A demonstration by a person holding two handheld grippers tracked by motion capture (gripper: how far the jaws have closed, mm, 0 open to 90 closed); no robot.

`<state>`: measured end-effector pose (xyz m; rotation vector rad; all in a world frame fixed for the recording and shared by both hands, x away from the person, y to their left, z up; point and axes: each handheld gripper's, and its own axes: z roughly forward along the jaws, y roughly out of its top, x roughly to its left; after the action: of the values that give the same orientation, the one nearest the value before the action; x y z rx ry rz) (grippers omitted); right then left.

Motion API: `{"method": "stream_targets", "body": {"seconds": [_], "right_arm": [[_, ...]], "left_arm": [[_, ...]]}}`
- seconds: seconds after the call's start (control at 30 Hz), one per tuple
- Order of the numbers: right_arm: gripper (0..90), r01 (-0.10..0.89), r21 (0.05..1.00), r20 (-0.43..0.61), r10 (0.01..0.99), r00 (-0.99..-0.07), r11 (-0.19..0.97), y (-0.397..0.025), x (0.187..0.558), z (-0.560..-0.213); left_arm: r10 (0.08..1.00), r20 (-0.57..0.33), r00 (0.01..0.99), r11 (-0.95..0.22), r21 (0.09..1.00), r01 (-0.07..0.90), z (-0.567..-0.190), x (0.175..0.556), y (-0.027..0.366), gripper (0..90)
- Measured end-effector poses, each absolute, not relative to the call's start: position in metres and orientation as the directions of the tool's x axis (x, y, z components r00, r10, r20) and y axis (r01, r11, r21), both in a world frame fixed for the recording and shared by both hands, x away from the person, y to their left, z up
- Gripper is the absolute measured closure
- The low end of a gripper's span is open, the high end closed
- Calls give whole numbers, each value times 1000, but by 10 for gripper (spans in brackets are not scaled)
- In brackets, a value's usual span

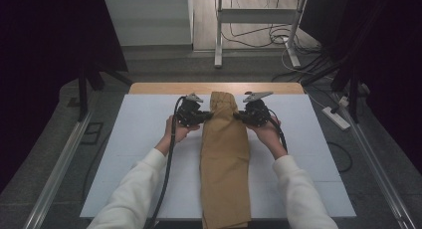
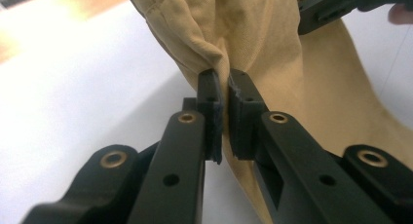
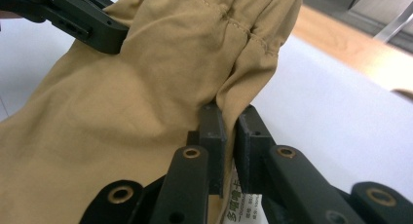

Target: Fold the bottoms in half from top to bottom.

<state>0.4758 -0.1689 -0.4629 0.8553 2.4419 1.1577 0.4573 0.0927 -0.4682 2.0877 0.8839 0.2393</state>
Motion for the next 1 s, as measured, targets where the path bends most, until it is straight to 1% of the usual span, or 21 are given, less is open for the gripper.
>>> {"method": "stream_targets", "body": {"seconds": [0.07,0.23,0.43,0.57,0.67,1.0], "right_arm": [[832,374,785,-24,628,-778,494,-168,476,-459],[834,377,779,-24,625,-780,501,-167,475,-460],[837,365,780,-46,628,-777,509,-166,478,-457],[837,348,796,-67,643,-763,496,-167,485,-445],[837,328,817,-74,650,-757,474,-168,487,-437],[837,316,805,-82,622,-779,503,-168,478,-449]], "left_arm": [[665,-133,735,-404,763,504,-466,456,95,845],[667,-163,727,-384,762,522,-469,457,97,848],[676,-128,725,-396,767,505,-462,462,92,852],[690,-103,716,-395,776,492,-444,472,90,852],[691,-85,718,-398,785,475,-439,472,88,851],[675,-119,728,-387,783,487,-455,461,94,849]]}}
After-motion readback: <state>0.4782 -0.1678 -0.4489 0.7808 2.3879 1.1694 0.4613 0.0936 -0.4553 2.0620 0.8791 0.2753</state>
